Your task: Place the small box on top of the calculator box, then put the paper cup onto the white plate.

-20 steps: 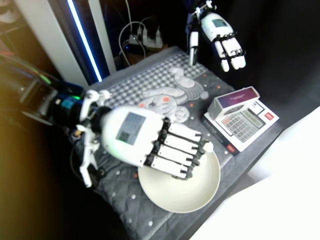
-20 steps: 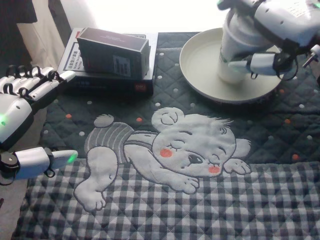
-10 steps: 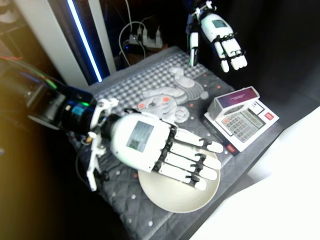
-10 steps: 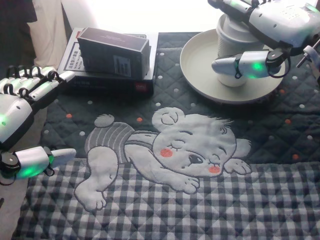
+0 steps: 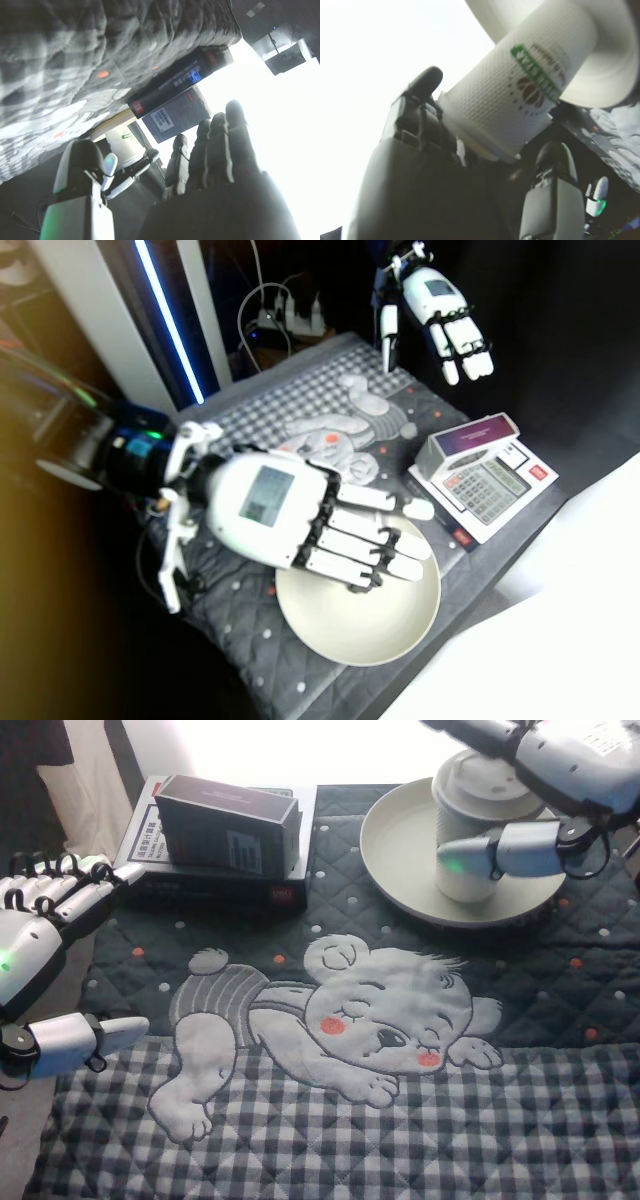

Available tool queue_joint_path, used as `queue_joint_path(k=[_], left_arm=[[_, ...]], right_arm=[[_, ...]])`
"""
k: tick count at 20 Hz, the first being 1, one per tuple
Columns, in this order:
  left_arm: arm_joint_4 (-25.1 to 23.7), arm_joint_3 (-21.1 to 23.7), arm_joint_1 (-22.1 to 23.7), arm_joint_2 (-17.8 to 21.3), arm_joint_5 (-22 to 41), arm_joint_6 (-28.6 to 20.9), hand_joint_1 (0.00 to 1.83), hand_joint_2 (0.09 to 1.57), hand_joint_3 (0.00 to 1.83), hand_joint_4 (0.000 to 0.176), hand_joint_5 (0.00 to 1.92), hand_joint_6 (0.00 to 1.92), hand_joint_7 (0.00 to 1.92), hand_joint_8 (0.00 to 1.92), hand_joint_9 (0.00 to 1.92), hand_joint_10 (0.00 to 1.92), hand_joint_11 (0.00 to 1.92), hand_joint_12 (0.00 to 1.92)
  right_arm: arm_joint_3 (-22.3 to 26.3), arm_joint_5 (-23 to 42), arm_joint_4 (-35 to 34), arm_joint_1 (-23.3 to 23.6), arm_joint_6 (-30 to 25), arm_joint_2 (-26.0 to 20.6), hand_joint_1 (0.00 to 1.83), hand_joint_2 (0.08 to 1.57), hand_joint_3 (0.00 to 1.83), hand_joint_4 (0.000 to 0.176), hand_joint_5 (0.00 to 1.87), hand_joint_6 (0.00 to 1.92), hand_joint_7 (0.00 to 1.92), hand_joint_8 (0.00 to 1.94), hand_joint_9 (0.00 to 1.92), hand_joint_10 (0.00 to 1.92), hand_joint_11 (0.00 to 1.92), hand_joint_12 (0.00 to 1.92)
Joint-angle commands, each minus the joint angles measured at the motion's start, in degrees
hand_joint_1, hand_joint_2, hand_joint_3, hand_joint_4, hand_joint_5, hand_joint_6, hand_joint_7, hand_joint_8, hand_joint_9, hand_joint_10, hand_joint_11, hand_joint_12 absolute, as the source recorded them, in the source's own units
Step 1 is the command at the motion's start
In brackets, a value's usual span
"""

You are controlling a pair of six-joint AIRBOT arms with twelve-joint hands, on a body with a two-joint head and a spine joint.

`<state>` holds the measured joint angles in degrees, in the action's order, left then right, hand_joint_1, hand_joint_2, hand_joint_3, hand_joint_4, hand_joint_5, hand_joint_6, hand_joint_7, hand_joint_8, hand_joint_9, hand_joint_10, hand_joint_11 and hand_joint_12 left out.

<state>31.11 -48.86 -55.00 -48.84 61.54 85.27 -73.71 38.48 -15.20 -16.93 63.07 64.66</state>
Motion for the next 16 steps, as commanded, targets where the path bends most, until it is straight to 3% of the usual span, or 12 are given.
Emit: queue_joint_path(k=[1, 2, 3, 4, 6, 9, 10, 11, 12, 14, 15, 16], left_arm=[[-1.4, -0.3, 0.3, -0.1, 6.3, -0.3, 0.64, 1.09, 0.0, 0.145, 0.0, 0.0, 0.0, 0.0, 0.0, 0.0, 0.0, 0.04], [-1.4, -0.3, 0.3, -0.1, 6.2, -0.3, 0.64, 1.09, 0.0, 0.149, 0.0, 0.0, 0.0, 0.0, 0.0, 0.0, 0.02, 0.06], [-1.4, -0.3, 0.3, -0.1, 6.3, -0.3, 0.63, 1.09, 0.0, 0.153, 0.0, 0.0, 0.0, 0.0, 0.0, 0.0, 0.0, 0.16], [-1.4, -0.3, 0.2, -0.1, 6.3, -0.3, 0.66, 1.11, 0.0, 0.138, 0.0, 0.0, 0.0, 0.0, 0.0, 0.0, 0.0, 0.07], [-1.4, -0.2, 0.2, 0.0, 6.1, -0.3, 0.67, 1.11, 0.0, 0.153, 0.0, 0.0, 0.0, 0.0, 0.0, 0.0, 0.0, 0.02], [-1.6, 0.5, 0.1, 0.7, 6.3, -0.3, 0.68, 1.11, 0.0, 0.139, 0.01, 0.0, 0.0, 0.0, 0.0, 0.0, 0.01, 0.01], [-1.6, 1.2, -0.6, 1.4, 7.1, -0.3, 0.66, 1.11, 0.0, 0.126, 0.0, 0.0, 0.0, 0.0, 0.0, 0.0, 0.0, 0.0], [-1.4, 1.8, -1.3, 2.0, 7.9, -0.3, 0.66, 1.11, 0.0, 0.13, 0.0, 0.0, 0.0, 0.0, 0.0, 0.0, 0.0, 0.0], [-1.3, 2.2, -1.9, 2.5, 8.5, -0.3, 0.66, 1.11, 0.0, 0.13, 0.0, 0.0, 0.0, 0.0, 0.0, 0.0, 0.0, 0.0], [-1.3, 2.7, -2.3, 3.0, 9.1, -0.3, 0.64, 1.1, 0.0, 0.147, 0.02, 0.01, 0.0, 0.0, 0.01, 0.0, 0.0, 0.0], [-1.3, 2.9, -2.4, 3.2, 9.3, -0.3, 0.64, 1.1, 0.0, 0.147, 0.02, 0.01, 0.0, 0.0, 0.01, 0.0, 0.0, 0.0], [-1.5, 3.1, -2.5, 3.4, 10.0, -0.2, 0.66, 1.11, 0.0, 0.132, 0.03, 0.01, 0.0, 0.0, 0.02, 0.01, 0.02, 0.01]], right_arm=[[-0.2, 7.4, 0.4, 0.5, 0.1, -0.8, 0.57, 1.08, 0.0, 0.152, 0.0, 0.0, 0.0, 0.0, 0.0, 0.0, 0.0, 1.28], [-0.2, 7.4, 0.4, 0.6, 0.1, -0.8, 0.56, 1.1, 0.0, 0.157, 0.0, 0.0, 0.0, 0.0, 0.0, 0.0, 0.0, 0.78], [-0.1, 7.7, 0.4, 0.6, 0.1, -0.8, 0.57, 1.11, 0.0, 0.159, 0.0, 0.0, 0.0, 0.0, 0.0, 0.0, 0.0, 0.79], [0.5, 8.4, 0.7, 0.6, 0.1, -1.3, 0.58, 1.12, 0.0, 0.151, 0.0, 0.0, 0.0, 0.0, 0.0, 0.0, 0.0, 0.13], [2.9, 10.0, 2.4, 0.6, 0.1, -3.8, 0.56, 1.06, 0.0, 0.122, 0.0, 0.0, 0.0, 0.0, 0.0, 0.0, 0.0, 0.0], [8.2, 12.4, 6.6, 0.6, 0.1, -9.1, 0.42, 1.04, 0.0, 0.119, 0.0, 0.0, 0.0, 0.0, 0.0, 0.0, 0.0, 0.0], [10.9, 13.5, 8.9, 0.6, 0.1, -9.2, 0.35, 1.03, 0.04, 0.142, 0.0, 0.0, 0.0, 0.0, 0.0, 0.0, 0.0, 1.32], [12.3, 14.0, 10.7, 0.6, 0.1, -10.3, 0.36, 1.02, 0.03, 0.12, 0.0, 0.0, 0.0, 0.0, 0.0, 0.0, 0.0, 1.71], [14.0, 14.0, 13.3, 0.6, 0.1, -11.5, 0.36, 1.02, 0.03, 0.12, 0.0, 0.0, 0.0, 0.0, 0.0, 0.0, 0.0, 1.71], [16.8, 14.3, 16.1, 0.6, 0.1, -14.3, 0.43, 1.04, 0.03, 0.055, 0.0, 0.0, 0.0, 0.0, 0.0, 0.0, 0.0, 1.37], [18.4, 14.5, 17.4, 0.6, 0.1, -16.4, 0.43, 1.04, 0.03, 0.055, 0.0, 0.0, 0.0, 0.0, 0.0, 0.0, 0.0, 1.37], [19.5, 14.7, 18.6, 0.6, 0.1, -17.8, 0.49, 1.12, 0.04, 0.027, 0.0, 0.0, 0.0, 0.0, 0.02, 0.02, 0.0, 1.23]])
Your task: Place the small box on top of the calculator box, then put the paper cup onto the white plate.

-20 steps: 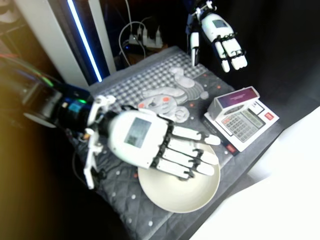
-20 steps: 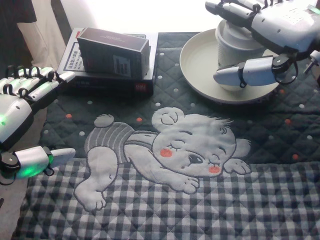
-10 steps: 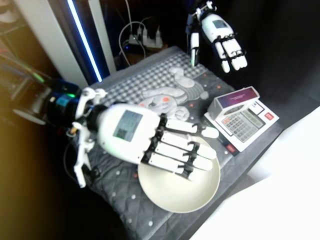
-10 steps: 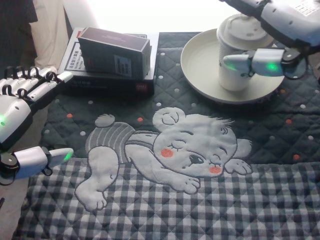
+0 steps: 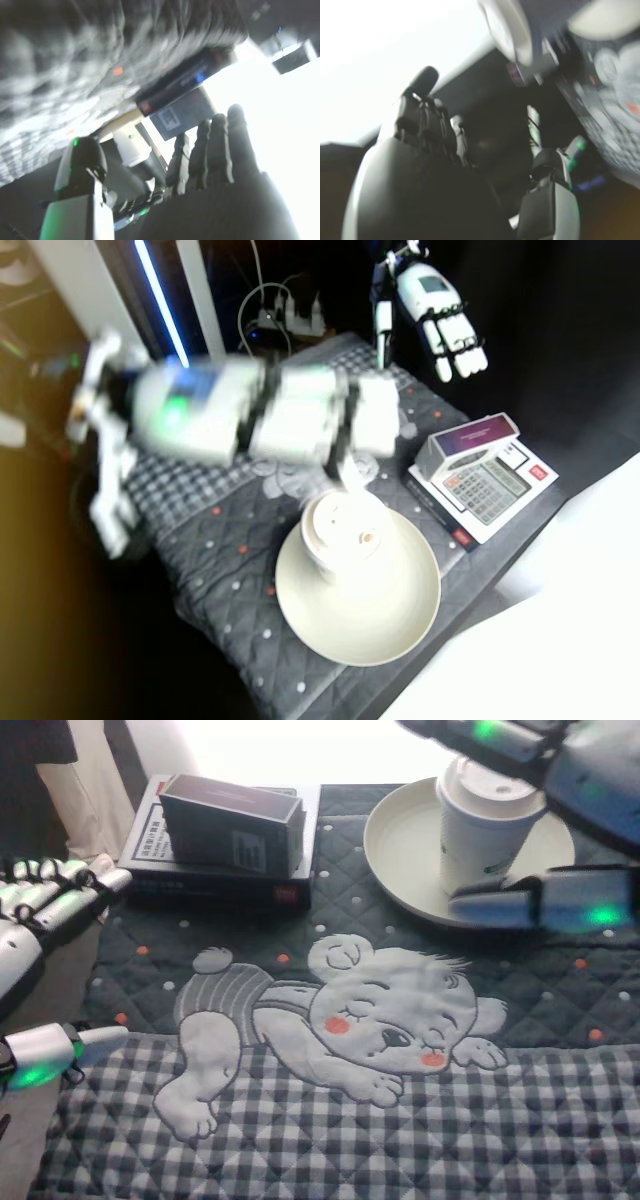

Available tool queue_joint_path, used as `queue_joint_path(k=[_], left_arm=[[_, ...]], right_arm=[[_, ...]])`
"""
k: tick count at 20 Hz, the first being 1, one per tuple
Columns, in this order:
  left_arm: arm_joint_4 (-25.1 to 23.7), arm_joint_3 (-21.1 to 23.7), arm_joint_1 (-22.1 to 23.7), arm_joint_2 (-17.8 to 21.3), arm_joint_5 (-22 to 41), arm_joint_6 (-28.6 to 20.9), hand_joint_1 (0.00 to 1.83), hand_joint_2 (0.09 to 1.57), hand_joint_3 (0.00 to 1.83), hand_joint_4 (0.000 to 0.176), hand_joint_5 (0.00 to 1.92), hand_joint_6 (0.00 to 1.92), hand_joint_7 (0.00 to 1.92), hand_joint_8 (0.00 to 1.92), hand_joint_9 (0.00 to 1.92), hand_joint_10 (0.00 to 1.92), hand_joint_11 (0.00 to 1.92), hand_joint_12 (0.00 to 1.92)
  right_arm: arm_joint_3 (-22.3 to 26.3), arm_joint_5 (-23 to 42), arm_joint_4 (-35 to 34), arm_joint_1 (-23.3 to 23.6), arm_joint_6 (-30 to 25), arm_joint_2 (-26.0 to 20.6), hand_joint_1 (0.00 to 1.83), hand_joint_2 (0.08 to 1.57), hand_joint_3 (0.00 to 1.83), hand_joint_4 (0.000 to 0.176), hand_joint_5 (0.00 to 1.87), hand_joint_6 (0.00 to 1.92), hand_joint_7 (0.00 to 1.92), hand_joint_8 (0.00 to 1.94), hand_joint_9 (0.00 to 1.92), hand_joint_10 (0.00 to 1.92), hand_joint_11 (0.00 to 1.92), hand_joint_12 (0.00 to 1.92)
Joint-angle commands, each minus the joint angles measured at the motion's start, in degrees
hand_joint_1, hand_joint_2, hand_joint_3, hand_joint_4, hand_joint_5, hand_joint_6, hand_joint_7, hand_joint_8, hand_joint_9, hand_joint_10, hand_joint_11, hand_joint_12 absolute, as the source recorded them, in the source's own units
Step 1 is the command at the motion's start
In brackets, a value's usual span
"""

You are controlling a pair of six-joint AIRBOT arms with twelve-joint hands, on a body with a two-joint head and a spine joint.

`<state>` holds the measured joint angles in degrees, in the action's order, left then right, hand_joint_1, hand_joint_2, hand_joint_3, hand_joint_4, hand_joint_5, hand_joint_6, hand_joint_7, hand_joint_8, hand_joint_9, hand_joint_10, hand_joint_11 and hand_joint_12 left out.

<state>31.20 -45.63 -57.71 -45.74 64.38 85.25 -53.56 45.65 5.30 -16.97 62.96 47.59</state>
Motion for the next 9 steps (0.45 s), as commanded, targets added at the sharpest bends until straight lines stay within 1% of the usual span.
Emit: queue_joint_path(k=[1, 2, 3, 4, 5, 6, 7, 8, 9], left_arm=[[-1.8, 0.2, -0.1, 0.7, 7.9, -0.2, 0.63, 1.1, 0.0, 0.133, 0.02, 0.0, 0.0, 0.0, 0.01, 0.0, 0.0, 0.0], [-2.1, 0.7, -0.6, 1.4, 9.0, -0.2, 0.63, 1.12, 0.01, 0.148, 0.03, 0.01, 0.0, 0.0, 0.0, 0.0, 0.0, 0.0], [-2.4, 1.1, -1.2, 2.1, 10.4, -0.2, 0.63, 1.13, 0.01, 0.146, 0.03, 0.01, 0.0, 0.0, 0.0, 0.0, 0.01, 0.0], [-2.6, 1.5, -1.7, 2.6, 11.6, -0.2, 0.64, 1.13, 0.01, 0.156, 0.02, 0.0, 0.0, 0.0, 0.0, 0.0, 0.0, 0.0], [-2.6, 1.8, -2.0, 3.2, 13.0, -0.2, 0.64, 1.13, 0.01, 0.156, 0.02, 0.0, 0.0, 0.0, 0.0, 0.0, 0.0, 0.0], [-2.7, 2.3, -2.5, 3.9, 14.9, -0.2, 0.64, 1.11, 0.0, 0.175, 0.0, 0.0, 0.0, 0.0, 0.02, 0.01, 0.01, 0.0], [-2.7, 2.7, -3.0, 4.6, 16.6, -0.2, 0.6, 1.11, 0.0, 0.156, 0.0, 0.0, 0.0, 0.0, 0.03, 0.01, 0.04, 0.02], [-2.8, 3.2, -3.5, 5.3, 18.2, -0.2, 0.6, 1.11, 0.0, 0.156, 0.0, 0.0, 0.0, 0.0, 0.03, 0.01, 0.04, 0.02], [-3.1, 3.5, -4.0, 6.0, 19.9, -0.2, 0.73, 1.13, 0.01, 0.154, 0.04, 0.01, 0.0, 0.0, 0.0, 0.0, 0.02, 0.02]], right_arm=[[0.2, 7.5, -0.7, 0.6, 0.2, -1.7, 0.54, 1.16, 0.06, 0.019, 0.0, 0.0, 0.0, 0.0, 0.03, 0.02, 0.0, 1.21], [1.2, 7.5, 0.6, 0.6, 0.3, -2.5, 0.75, 1.22, 0.05, 0.032, 0.0, 0.0, 0.0, 0.0, 0.01, 0.01, 0.0, 1.32], [1.8, 7.5, 0.9, 0.6, 0.4, -3.4, 0.72, 1.25, 0.04, 0.036, 0.0, 0.0, 0.0, 0.0, 0.0, 0.0, 0.0, 1.2], [2.4, 7.4, 1.3, 0.6, 0.5, -4.2, 0.7, 1.29, 0.03, 0.018, 0.0, 0.0, 0.0, 0.0, 0.0, 0.0, 0.0, 1.09], [3.6, 7.5, 1.2, 0.5, 2.3, -5.5, 0.7, 1.29, 0.03, 0.018, 0.0, 0.0, 0.0, 0.0, 0.0, 0.0, 0.0, 1.09], [5.4, 7.5, -0.3, 0.5, 5.3, -7.3, 0.67, 1.27, 0.0, 0.016, 0.0, 0.0, 0.0, 0.0, 0.0, 0.0, 0.0, 0.64], [5.9, 7.6, -0.4, 0.5, 5.3, -8.2, 0.65, 1.26, 0.0, 0.045, 0.0, 0.0, 0.0, 0.0, 0.0, 0.0, 0.0, 0.65], [6.4, 7.8, -0.4, 0.5, 5.3, -9.2, 0.65, 1.26, 0.0, 0.045, 0.0, 0.0, 0.0, 0.0, 0.0, 0.0, 0.0, 0.65], [7.0, 7.8, -0.4, 0.5, 5.3, -10.4, 0.64, 1.26, 0.0, 0.035, 0.0, 0.0, 0.0, 0.0, 0.0, 0.0, 0.0, 0.64]])
